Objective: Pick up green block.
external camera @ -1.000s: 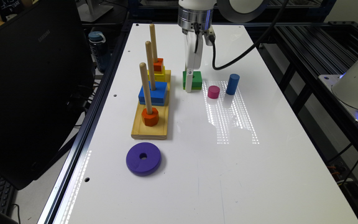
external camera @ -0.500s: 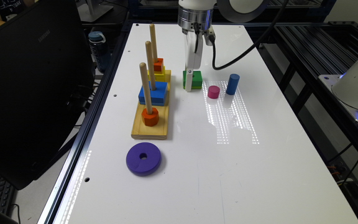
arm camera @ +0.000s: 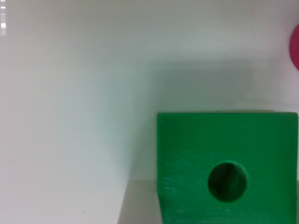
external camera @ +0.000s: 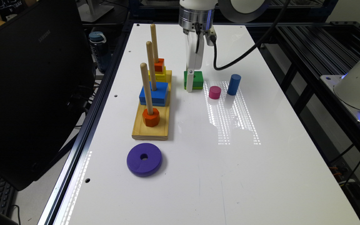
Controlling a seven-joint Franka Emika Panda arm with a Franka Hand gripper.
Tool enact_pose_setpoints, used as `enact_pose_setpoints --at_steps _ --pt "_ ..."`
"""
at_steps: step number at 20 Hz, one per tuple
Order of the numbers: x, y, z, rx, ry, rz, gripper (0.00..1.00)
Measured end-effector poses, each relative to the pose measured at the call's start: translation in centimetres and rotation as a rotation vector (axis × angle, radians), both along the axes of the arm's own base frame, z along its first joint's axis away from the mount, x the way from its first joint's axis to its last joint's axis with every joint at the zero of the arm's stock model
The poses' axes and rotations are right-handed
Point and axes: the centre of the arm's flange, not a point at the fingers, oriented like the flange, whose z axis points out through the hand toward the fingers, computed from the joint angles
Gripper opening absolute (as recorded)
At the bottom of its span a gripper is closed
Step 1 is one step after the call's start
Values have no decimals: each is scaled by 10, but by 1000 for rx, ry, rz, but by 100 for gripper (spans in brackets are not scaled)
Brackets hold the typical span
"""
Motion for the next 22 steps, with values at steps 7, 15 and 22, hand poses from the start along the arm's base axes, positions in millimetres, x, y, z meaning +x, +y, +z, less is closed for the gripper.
enact_pose_setpoints --at_steps 7,15,22 --pt "0 0 0 0 0 0 0" --pt "0 0 0 0 0 0 0" --pt "0 0 0 0 -1 0 0"
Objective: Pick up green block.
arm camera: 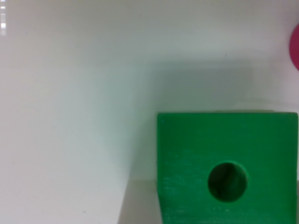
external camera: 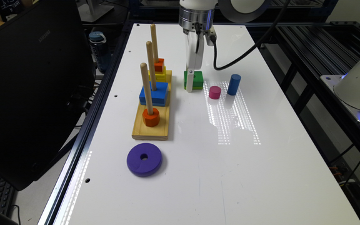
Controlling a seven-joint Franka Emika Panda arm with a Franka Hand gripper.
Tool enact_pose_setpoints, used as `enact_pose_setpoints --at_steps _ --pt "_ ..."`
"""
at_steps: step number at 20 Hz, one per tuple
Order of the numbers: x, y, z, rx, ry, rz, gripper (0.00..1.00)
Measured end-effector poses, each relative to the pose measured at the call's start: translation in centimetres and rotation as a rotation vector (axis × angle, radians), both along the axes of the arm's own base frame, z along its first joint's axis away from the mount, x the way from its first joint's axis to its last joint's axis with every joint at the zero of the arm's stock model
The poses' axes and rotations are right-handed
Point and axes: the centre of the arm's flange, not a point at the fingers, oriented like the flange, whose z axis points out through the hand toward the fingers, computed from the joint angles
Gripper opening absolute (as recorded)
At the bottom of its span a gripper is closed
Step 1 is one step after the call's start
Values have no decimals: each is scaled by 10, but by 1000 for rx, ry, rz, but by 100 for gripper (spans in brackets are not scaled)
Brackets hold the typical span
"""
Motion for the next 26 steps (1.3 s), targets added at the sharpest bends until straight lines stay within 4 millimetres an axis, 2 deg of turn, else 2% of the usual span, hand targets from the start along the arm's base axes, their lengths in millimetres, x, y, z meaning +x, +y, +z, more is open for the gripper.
enact_pose_setpoints --at_steps 6,9,13,18,22,24,26 --pt "2 1 27 -11 -6 2 0" --pt "1 1 30 -13 -9 3 0" --pt "1 3 64 -22 -9 0 0" --pt "0 3 76 -27 -11 -1 0" --pt "-1 5 114 -35 -13 -5 0" --pt "-3 6 122 -36 -11 -7 0" --pt "-4 6 122 -35 -8 -7 0"
